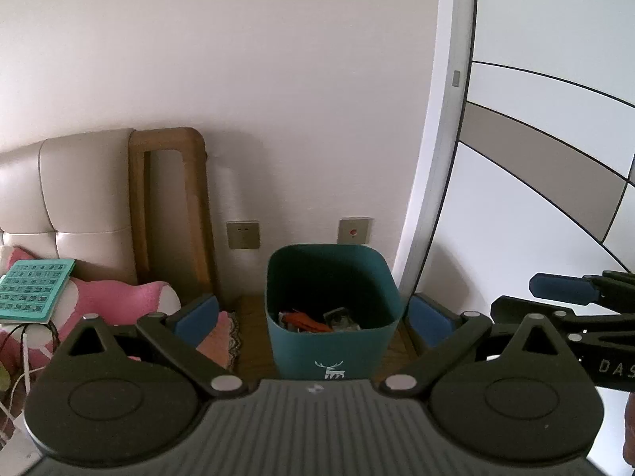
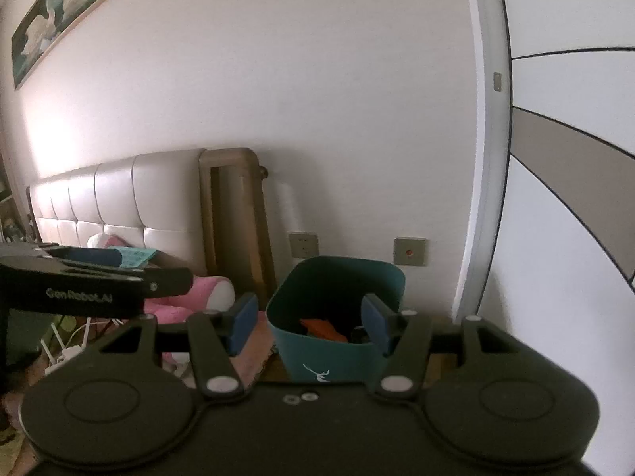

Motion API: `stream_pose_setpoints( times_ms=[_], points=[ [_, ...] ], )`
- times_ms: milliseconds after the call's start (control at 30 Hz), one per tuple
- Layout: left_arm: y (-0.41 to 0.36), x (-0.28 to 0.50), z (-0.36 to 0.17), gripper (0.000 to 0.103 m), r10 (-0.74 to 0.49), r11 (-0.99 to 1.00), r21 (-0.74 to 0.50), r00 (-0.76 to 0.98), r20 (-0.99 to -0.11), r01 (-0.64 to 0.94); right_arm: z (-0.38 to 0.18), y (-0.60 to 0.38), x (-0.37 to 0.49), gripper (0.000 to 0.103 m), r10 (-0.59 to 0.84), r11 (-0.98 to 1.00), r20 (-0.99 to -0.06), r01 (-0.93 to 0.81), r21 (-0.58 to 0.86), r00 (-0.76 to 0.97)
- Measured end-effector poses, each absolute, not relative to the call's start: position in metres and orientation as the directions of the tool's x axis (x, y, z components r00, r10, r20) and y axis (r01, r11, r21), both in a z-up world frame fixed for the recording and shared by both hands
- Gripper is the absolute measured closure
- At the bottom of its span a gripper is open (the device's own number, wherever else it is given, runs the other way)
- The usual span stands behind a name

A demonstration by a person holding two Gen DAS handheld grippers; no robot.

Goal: Collect trash

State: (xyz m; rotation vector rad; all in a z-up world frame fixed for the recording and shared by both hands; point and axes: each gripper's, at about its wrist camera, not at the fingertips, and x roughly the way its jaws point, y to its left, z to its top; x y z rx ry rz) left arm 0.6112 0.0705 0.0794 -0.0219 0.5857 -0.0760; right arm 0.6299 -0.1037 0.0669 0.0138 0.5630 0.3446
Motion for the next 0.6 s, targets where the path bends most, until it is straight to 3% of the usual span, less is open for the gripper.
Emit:
stream_pose_setpoints(
  times_ms=[600],
  points=[
    [0.0697,0.6126,0.0864,0.000,-0.061,0.998,-0.045,0.820,-0.569,0.043,0.0740,-0.1027,0.6312,0.045,0.313,0.945,-0.528,-0.313,0.093,0.789]
  ],
)
